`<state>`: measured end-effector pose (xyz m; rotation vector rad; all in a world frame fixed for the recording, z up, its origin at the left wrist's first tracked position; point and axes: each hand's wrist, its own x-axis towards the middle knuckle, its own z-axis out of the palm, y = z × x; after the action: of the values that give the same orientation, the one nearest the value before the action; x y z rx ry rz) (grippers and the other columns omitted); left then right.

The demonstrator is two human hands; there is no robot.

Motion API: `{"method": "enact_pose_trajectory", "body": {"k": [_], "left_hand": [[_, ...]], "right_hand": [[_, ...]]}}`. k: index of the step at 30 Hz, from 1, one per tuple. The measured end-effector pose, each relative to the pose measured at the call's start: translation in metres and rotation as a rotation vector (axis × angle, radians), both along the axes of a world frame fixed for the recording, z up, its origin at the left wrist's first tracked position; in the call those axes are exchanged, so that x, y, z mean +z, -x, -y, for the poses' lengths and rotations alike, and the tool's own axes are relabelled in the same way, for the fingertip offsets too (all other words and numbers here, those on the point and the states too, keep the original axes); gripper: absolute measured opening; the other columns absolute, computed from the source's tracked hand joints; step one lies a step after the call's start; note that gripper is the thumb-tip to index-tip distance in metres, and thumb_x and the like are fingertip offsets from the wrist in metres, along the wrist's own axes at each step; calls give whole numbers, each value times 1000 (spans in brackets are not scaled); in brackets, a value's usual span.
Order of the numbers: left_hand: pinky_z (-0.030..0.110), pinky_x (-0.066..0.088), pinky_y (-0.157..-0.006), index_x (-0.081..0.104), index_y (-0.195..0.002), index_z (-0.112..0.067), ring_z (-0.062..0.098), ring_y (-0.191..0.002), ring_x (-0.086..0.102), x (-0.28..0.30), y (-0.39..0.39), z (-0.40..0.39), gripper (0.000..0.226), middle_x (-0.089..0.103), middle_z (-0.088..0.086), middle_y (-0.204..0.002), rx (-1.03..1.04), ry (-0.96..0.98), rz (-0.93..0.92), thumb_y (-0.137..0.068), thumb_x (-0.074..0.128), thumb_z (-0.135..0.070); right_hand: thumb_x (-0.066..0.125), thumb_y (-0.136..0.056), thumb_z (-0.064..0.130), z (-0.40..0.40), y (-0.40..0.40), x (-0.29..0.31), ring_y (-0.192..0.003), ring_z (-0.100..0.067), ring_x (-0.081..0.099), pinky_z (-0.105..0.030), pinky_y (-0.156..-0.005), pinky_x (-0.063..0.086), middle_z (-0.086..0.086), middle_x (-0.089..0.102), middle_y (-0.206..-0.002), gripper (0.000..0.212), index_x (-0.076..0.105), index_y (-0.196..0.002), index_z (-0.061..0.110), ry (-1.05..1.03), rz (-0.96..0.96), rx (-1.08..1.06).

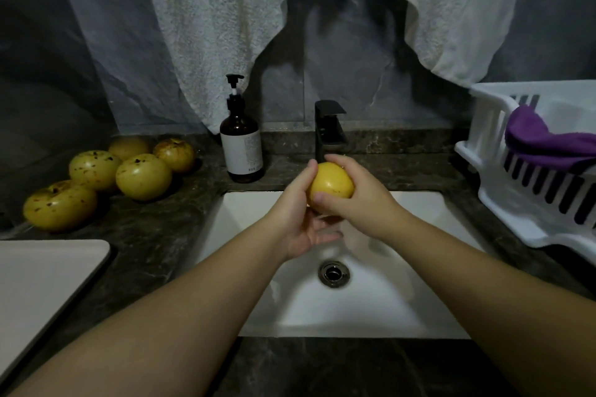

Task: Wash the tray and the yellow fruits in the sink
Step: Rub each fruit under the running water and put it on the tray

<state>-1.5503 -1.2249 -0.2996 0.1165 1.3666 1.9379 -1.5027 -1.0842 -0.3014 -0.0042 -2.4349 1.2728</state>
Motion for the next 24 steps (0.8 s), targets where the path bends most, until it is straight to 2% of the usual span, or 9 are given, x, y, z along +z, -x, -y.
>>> {"method": "enact_pose_trajectory", "body": {"k": [2, 5, 8, 10, 12, 14, 18, 21, 24], "left_hand": [[39, 64, -71, 67, -130, -21, 26, -96, 75, 0, 0, 5, 69, 76, 10, -107, -23, 49, -73, -87, 59, -74], [44, 62, -80, 65, -131, -24, 29, -95, 75, -3, -6, 3, 55, 75, 14, -113, -71, 77, -140, -94, 57, -65], [49, 61, -83, 62, -131, -27, 32, -96, 74, -4, -8, -4, 48, 73, 15, -120, 2, 94, -131, -100, 52, -62], [53, 59, -92, 60, -134, -24, 34, -107, 72, -3, -6, -6, 51, 70, 17, -125, 54, 82, -87, -102, 47, -62], [56, 55, -100, 58, -136, -21, 36, -116, 69, -3, -3, -4, 54, 68, 17, -130, 87, 66, -41, -104, 44, -63], [55, 54, -103, 61, -135, -21, 35, -117, 68, -2, -3, -1, 50, 69, 15, -130, 69, 47, -37, -104, 46, -58], [44, 63, -83, 55, -135, -28, 32, -118, 67, -5, -7, -5, 35, 60, 11, -138, 41, 42, -180, -103, 59, -42], [39, 65, -65, 57, -132, -27, 31, -110, 72, -2, -8, -8, 44, 65, 15, -132, 60, 57, -118, -103, 50, -60], [39, 65, -66, 63, -129, -22, 31, -96, 77, 0, -6, -4, 59, 72, 17, -119, 56, 52, -37, -98, 49, -70]], "right_hand": [[74, -83, 47, -8, -2, 1, -112, -14, 61, -34, -92, 55, 10, 59, -125, 50, 56, -129, 43, 193, 44, 117], [62, -98, 38, -8, -1, -1, -105, -13, 67, -31, -83, 54, 9, 68, -113, 13, 69, -109, 39, 307, 49, 148], [52, -104, 33, -2, 3, -1, -103, -15, 66, -33, -83, 52, 11, 71, -104, 23, 73, -97, 38, 300, 22, -6], [56, -99, 44, 2, 4, -6, -107, -14, 63, -35, -88, 51, 9, 67, -112, 16, 70, -105, 40, 227, 20, -5], [61, -92, 52, 6, 4, -14, -112, -14, 58, -36, -90, 50, 5, 59, -124, 29, 60, -121, 43, 5, 62, 62], [59, -96, 51, 10, 7, -15, -111, -15, 59, -36, -88, 51, 5, 59, -122, 21, 59, -116, 44, 34, 60, 39], [44, -105, 50, 13, 12, -7, -107, -23, 64, -44, -93, 52, -3, 67, -111, 30, 64, -112, 29, 373, 105, -138], [50, -99, 53, 12, 6, -13, -107, -13, 60, -35, -87, 51, 3, 61, -118, 24, 61, -115, 38, 214, 14, -77], [55, -97, 51, 10, 4, -11, -104, -2, 56, -27, -82, 48, 7, 60, -117, 16, 59, -112, 46, 98, -73, -42]]}}
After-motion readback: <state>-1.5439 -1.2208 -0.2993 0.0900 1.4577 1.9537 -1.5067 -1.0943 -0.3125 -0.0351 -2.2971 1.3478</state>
